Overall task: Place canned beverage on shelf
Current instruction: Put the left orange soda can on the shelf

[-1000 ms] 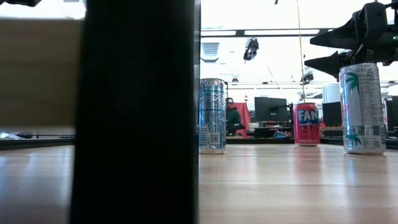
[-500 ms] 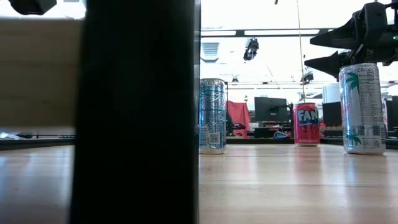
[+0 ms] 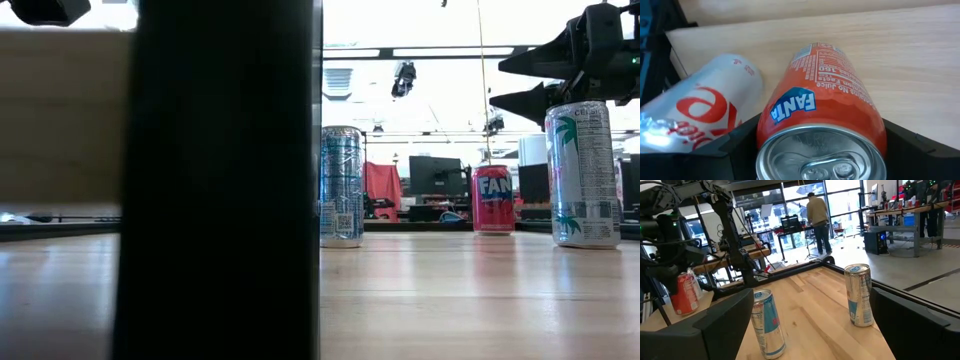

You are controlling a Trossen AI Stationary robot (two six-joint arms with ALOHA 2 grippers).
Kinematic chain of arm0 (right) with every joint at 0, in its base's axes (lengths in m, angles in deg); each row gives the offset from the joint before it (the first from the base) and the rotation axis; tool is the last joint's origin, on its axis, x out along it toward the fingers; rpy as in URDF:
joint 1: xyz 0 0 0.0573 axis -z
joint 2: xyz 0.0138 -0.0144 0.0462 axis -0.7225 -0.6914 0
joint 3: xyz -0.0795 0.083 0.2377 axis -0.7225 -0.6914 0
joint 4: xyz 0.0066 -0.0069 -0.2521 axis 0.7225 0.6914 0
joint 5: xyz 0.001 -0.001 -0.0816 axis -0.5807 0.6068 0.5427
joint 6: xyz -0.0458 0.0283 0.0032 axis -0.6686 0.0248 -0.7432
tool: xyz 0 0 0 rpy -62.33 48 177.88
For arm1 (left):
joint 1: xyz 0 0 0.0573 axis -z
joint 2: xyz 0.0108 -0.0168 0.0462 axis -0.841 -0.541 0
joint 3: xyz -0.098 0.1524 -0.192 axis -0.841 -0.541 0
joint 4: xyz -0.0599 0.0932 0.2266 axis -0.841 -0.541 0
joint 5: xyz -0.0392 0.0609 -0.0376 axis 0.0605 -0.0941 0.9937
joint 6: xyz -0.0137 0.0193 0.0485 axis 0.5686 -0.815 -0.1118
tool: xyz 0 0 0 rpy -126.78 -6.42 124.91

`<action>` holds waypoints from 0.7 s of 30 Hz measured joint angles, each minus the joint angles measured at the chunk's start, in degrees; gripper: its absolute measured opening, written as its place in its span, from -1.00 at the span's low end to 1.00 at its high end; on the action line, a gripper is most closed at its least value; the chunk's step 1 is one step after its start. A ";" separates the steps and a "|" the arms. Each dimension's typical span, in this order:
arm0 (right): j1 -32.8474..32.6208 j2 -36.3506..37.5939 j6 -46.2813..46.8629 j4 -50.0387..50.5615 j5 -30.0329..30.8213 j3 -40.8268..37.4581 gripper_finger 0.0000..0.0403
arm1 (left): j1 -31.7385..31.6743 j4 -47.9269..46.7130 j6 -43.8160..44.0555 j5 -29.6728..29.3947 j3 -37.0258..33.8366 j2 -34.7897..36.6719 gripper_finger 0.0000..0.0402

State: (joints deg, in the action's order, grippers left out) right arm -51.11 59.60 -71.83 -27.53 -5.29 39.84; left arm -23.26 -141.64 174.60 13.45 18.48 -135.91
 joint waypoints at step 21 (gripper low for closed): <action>0.01 -0.01 -0.09 0.01 0.01 0.00 0.90 | 1.34 -0.20 5.63 -1.62 0.00 0.01 0.49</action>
State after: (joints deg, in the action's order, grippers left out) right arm -51.11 59.59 -71.92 -27.52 -5.28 39.84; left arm -21.92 -141.84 180.24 11.83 18.48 -135.90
